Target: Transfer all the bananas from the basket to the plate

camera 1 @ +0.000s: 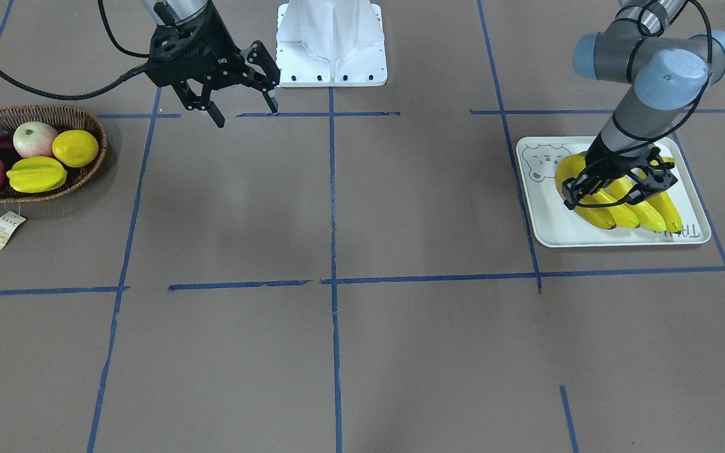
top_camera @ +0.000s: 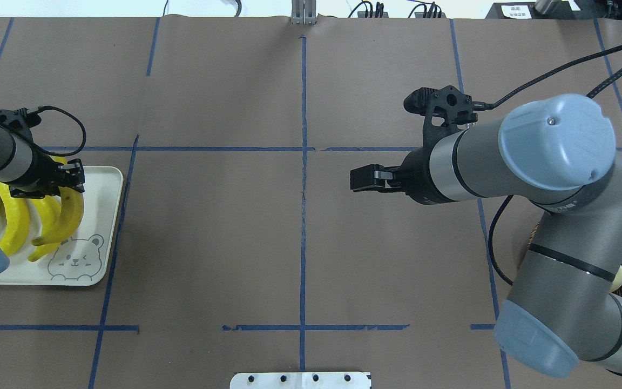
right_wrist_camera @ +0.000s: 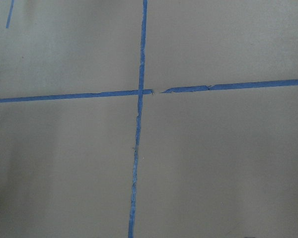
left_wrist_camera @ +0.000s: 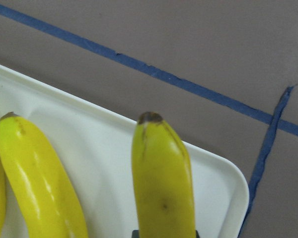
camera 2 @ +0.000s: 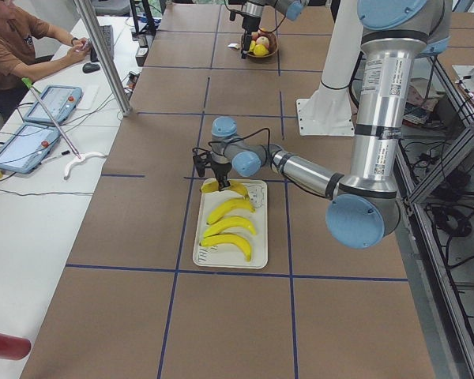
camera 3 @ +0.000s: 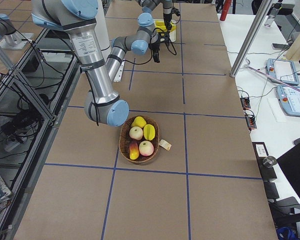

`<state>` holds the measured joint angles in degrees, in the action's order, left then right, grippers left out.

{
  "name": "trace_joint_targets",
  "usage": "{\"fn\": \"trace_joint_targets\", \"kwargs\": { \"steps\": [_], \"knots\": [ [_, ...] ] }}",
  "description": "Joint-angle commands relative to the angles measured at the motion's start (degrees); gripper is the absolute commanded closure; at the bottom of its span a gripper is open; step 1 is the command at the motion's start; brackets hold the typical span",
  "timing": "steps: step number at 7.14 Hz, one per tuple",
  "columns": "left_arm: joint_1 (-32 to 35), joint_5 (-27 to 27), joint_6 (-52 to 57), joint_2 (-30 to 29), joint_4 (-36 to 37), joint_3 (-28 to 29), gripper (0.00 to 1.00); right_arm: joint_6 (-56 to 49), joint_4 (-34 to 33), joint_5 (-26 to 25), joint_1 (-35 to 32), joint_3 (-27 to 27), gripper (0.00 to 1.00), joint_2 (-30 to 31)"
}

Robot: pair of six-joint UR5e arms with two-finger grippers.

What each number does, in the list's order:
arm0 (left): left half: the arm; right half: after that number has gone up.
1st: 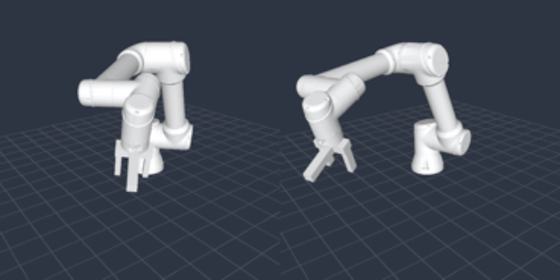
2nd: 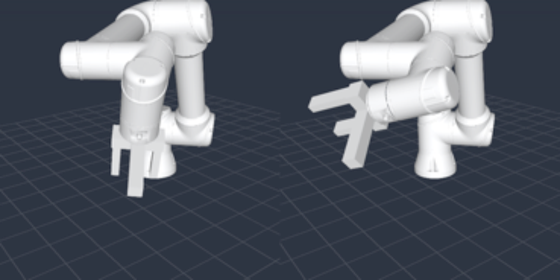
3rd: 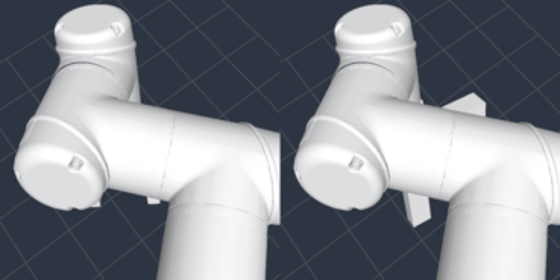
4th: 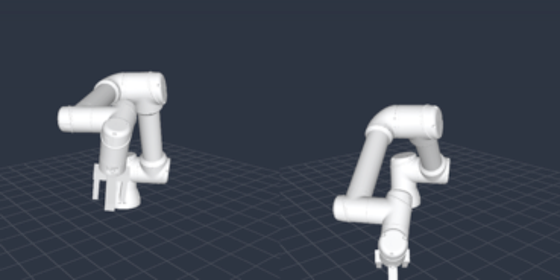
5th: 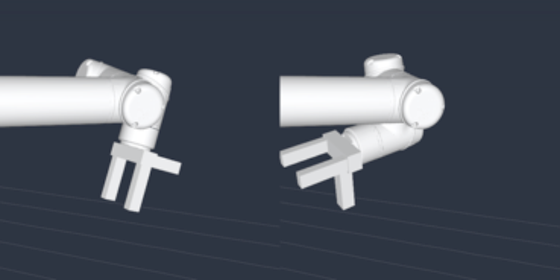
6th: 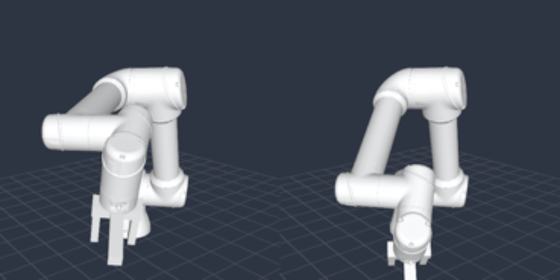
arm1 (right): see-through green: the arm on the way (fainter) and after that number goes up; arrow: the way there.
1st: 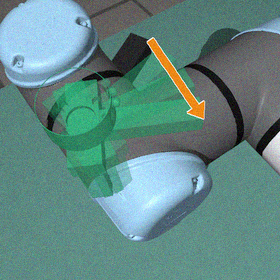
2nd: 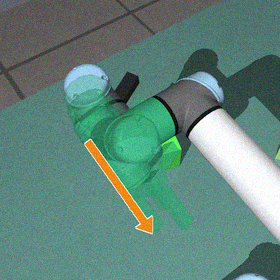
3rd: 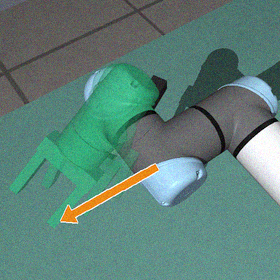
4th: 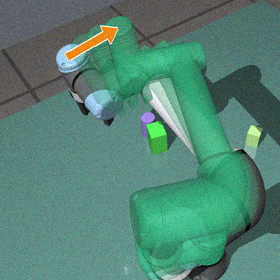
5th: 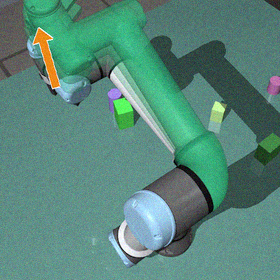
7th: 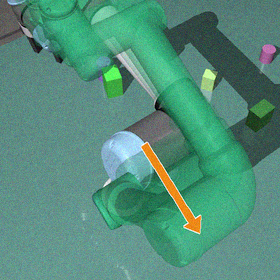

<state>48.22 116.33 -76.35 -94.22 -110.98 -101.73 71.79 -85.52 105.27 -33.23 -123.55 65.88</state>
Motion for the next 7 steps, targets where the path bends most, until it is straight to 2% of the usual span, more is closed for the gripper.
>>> {"fn": "trace_joint_targets", "kwargs": {
  "steps": [1, 3, 4, 5, 7],
  "knots": [
    [-1.2, -0.1, -0.1, 0.3, -0.2, 0.0, 0.01, -0.3, 0.0, 0.5, -1.2, -0.2, 0.0, 1.2],
    [-1.8, 0.6, 0.0, 0.3, -0.2, -1.4, 0.0, -1.2, 0.1, 1.3, -3.1, -1.7, 0.0, 4.5],
    [-1.6, 0.6, 0.4, 0.6, 0.4, -4.5, 0.0, -1.7, 0.0, 2.6, -5.3, -2.0, 0.0, 6.5],
    [-0.7, 1.4, 0.9, 1.1, 0.5, -7.1, 0.0, -7.3, 0.0, 4.6, -8.5, -2.0, 0.0, 10.2],
    [7.4, 5.9, 17.7, 1.2, 1.4, -7.0, 0.0, -25.6, 0.0, 7.0, -16.8, -1.0, 0.0, 18.3]
  ]
}}
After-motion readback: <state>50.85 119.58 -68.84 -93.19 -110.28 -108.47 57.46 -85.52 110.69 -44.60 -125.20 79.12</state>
